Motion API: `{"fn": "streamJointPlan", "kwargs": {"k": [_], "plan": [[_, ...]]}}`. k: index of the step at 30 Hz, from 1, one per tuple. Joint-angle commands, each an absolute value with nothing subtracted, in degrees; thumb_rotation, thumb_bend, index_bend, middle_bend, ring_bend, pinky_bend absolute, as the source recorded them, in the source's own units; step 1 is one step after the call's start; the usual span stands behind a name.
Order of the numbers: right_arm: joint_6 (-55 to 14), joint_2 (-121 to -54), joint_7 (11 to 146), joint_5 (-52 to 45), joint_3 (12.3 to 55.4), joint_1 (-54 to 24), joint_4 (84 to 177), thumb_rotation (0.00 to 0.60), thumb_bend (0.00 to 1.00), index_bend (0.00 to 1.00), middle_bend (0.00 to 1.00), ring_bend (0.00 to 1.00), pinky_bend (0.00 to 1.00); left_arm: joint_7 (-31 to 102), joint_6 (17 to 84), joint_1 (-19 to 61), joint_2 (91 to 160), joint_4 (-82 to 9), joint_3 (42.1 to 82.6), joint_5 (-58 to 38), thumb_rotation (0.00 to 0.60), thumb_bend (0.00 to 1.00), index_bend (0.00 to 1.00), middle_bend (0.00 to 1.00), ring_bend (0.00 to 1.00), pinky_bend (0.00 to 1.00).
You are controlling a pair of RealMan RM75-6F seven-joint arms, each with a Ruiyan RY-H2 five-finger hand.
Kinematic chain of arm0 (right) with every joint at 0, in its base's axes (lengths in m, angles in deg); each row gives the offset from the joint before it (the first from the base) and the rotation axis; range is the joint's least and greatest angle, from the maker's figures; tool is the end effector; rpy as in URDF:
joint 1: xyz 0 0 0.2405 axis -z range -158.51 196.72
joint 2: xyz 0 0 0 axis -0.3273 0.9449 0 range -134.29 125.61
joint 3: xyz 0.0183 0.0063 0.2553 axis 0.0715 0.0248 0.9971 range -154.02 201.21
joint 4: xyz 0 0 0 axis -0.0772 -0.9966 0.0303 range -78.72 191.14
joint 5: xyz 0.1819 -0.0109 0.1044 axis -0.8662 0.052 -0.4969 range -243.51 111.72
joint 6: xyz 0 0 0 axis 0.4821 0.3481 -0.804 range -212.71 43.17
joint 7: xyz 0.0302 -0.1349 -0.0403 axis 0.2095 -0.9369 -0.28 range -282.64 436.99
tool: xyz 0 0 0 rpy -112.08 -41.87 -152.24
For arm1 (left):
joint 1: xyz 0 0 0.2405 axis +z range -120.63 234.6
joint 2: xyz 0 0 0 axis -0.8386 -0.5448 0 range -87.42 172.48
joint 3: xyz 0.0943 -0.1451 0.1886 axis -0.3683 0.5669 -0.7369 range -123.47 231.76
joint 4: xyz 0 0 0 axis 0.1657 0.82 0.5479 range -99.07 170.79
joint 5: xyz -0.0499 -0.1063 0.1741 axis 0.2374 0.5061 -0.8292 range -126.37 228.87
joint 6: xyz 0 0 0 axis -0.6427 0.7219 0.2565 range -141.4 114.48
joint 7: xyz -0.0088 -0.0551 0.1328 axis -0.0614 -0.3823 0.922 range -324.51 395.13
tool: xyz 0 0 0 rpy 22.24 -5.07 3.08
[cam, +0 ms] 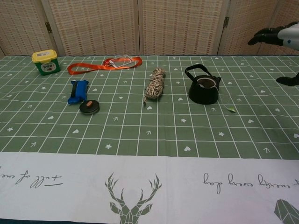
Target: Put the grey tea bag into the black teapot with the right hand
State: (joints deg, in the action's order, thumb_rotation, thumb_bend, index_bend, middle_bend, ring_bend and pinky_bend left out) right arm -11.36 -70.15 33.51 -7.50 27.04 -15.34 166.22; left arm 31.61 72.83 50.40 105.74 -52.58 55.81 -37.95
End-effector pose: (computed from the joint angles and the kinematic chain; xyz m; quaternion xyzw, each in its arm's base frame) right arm -0.1894 -0.2912 0.1071 0.7270 -0.2697 0.2569 0.5768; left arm -0.3131 0.1872 0.1676 -0.6183 -0.3605 -0.4018 0.5713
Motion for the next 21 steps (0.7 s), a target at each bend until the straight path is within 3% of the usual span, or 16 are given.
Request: {"fn": "streamJointPlan", "kwargs": {"k": [1,8,16,21], "plan": [[-2.5,-67.1,38.1,0.8,22.9,-7.5,168.5,0.6,0.37,0.0,0.0,0.0,0.0,32.1,73.3,50.6,105.8,-52.9,55.6,-38.6,0.6,0.27,0.08,0.0,0.05,0.05],[8.2,-65.4,53.5,10.7,18.1,4.3,162.4,0.6,0.37,0.0,0.0,0.0,0.0,34.4,73.0,50.7,106.3,-53.4,55.6,-37.8,0.6,0.27,0.08,0.0,0.05,0.05],[12.3,-66.6,64.1,13.6,18.2,11.2,153.5,0.6,0.37,0.0,0.0,0.0,0.0,36.5,73.7,50.9,107.0,-53.4,55.8,-38.2,0.6,0.27,0.07,0.0,0.05,0.05],[9.6,-67.1,71.1,12.7,19.0,12.8,149.1,0.6,0.37,0.0,0.0,0.0,0.0,38.5,74.2,51.1,107.6,-53.5,55.6,-38.7,0.6,0.27,0.07,0.0,0.05,0.05]]}}
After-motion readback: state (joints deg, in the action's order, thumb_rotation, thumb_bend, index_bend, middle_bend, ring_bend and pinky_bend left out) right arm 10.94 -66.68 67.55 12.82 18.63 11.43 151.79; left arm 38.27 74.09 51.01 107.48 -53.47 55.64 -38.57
